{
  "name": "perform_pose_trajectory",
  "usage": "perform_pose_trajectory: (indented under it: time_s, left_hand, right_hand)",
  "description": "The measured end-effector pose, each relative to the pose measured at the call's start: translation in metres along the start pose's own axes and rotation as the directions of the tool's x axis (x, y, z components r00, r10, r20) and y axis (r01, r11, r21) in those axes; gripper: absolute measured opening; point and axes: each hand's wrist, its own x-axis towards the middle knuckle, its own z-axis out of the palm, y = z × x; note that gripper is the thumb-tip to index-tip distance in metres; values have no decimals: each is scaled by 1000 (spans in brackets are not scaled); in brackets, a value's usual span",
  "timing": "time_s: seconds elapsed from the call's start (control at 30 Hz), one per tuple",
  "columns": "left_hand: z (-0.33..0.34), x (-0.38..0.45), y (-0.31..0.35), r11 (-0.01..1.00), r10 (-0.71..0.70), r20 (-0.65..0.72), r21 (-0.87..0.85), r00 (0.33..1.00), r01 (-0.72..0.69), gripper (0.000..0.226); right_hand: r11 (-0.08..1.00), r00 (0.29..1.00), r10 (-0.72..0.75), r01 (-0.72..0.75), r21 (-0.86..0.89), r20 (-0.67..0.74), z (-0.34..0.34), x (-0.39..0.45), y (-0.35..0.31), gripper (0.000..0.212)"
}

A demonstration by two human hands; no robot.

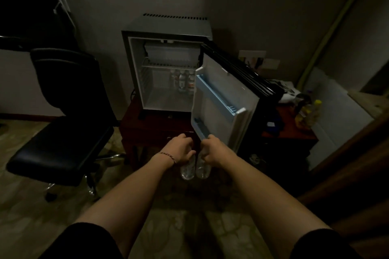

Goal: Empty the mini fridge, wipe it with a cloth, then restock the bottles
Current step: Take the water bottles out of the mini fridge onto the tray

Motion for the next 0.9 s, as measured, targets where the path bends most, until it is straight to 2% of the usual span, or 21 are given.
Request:
perform_pose_trajectory:
  time_s: [0.13,0.3,0.37,0.5,0.63,0.73,0.9]
  left_hand:
    - [21,-4,32,995,102,14,-17,995,-102,32]
    - [50,-2,78,977,211,75,-45,975,-208,31]
    - [59,4,99,974,225,69,-48,972,-222,30]
    - [84,20,151,981,194,72,-5,978,-194,30]
    - [119,39,210,992,120,128,17,984,-123,36]
    - [137,55,249,999,42,123,-3,992,-42,31]
    - [143,91,295,999,-38,15,-20,999,39,24]
  right_hand:
    - [999,998,46,-46,9,-48,7,-31,32,27]
    - [992,992,117,-114,59,-47,7,-63,86,42]
    - [986,989,144,-141,85,-37,-1,-67,111,40]
    - [988,988,154,-154,-16,2,-24,-69,160,43]
    - [997,998,63,-63,-34,-8,-51,-72,214,29]
    - [999,1000,16,-17,-50,-22,-69,-74,255,19]
    - [998,999,19,-21,-55,-35,-90,-71,312,28]
